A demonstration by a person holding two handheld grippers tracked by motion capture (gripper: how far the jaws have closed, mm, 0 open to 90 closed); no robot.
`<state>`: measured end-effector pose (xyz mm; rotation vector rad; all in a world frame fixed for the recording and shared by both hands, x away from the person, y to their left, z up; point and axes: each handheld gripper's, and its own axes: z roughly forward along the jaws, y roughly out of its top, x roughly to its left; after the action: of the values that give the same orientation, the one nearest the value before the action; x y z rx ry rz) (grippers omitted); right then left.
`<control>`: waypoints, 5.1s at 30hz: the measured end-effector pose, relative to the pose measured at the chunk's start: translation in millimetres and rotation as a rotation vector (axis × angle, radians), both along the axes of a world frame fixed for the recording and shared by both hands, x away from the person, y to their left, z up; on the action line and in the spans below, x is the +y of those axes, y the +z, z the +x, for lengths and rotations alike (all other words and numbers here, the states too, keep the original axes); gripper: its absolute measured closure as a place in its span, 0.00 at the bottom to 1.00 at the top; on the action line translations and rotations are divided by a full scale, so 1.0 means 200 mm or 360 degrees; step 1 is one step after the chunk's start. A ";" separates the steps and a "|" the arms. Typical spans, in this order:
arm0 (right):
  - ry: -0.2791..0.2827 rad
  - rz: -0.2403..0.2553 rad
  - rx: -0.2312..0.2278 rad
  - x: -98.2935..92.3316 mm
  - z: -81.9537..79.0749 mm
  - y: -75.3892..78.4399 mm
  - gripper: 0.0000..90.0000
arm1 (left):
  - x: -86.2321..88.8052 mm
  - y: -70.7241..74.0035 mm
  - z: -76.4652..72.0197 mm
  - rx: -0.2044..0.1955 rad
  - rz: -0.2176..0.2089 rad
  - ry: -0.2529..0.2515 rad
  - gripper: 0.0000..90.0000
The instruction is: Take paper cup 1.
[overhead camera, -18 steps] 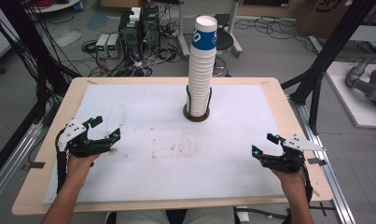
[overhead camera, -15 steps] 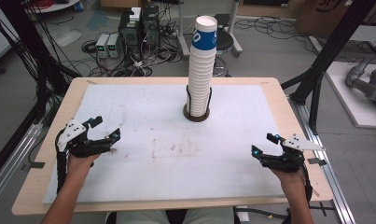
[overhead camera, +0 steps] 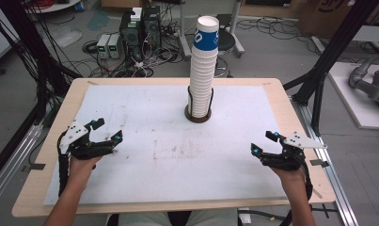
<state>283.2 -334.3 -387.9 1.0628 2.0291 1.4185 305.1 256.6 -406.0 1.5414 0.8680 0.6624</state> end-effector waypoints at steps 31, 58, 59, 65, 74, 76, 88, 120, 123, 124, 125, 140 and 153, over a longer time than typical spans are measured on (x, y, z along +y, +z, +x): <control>0.0337 -0.0083 -0.0146 0.43 0.41 0.84 0.21 | -0.04 -0.02 0.00 0.0021 -0.0001 -0.0080 0.14; 0.0252 -0.0123 0.0021 0.69 0.91 1.20 0.21 | -0.03 -0.04 0.02 0.0045 -0.0051 -0.0093 0.14; 0.0254 -0.0113 0.0025 0.69 0.92 1.20 0.21 | -0.03 -0.04 0.02 0.0046 -0.0051 -0.0090 0.14; 0.0240 -0.0120 0.0039 0.74 0.97 1.20 0.21 | -0.03 -0.04 0.03 0.0056 -0.0055 -0.0093 0.14; 0.0189 -0.0126 0.0031 0.83 1.06 1.20 0.21 | -0.03 -0.05 0.03 0.0059 -0.0046 -0.0094 0.14; 0.0179 -0.0128 0.0035 0.84 1.06 1.20 0.21 | -0.03 -0.05 0.03 0.0059 -0.0047 -0.0095 0.14; 0.0138 -0.0119 -0.0032 0.84 1.06 1.23 0.33 | -0.03 -0.05 0.03 0.0063 -0.0049 -0.0096 0.14; 0.0065 -0.0033 -0.0281 0.64 0.80 1.49 0.34 | -0.07 -0.05 0.03 0.0059 -0.0087 -0.0146 0.14; 0.0080 -0.0042 -0.0302 0.60 0.75 1.49 0.34 | -0.07 -0.05 0.02 0.0048 -0.0079 -0.0168 0.14; 0.0085 -0.0046 -0.0307 0.58 0.73 1.48 0.33 | -0.07 -0.05 0.02 0.0043 -0.0082 -0.0175 0.14; 0.0091 -0.0046 -0.0309 0.56 0.70 1.47 0.33 | -0.07 -0.05 0.02 0.0040 -0.0083 -0.0177 0.14; 0.0231 -0.0132 -0.0187 0.44 0.44 1.06 0.34 | -0.13 -0.04 0.00 0.0003 -0.0085 -0.0270 0.14; 0.0340 -0.0120 -0.0099 0.51 0.36 0.66 0.33 | -0.16 -0.04 -0.01 -0.0042 -0.0067 -0.0362 0.14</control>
<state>355.0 -231.6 -256.1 0.7797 2.1845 1.4449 302.9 224.4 -413.2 1.5619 0.6703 0.4955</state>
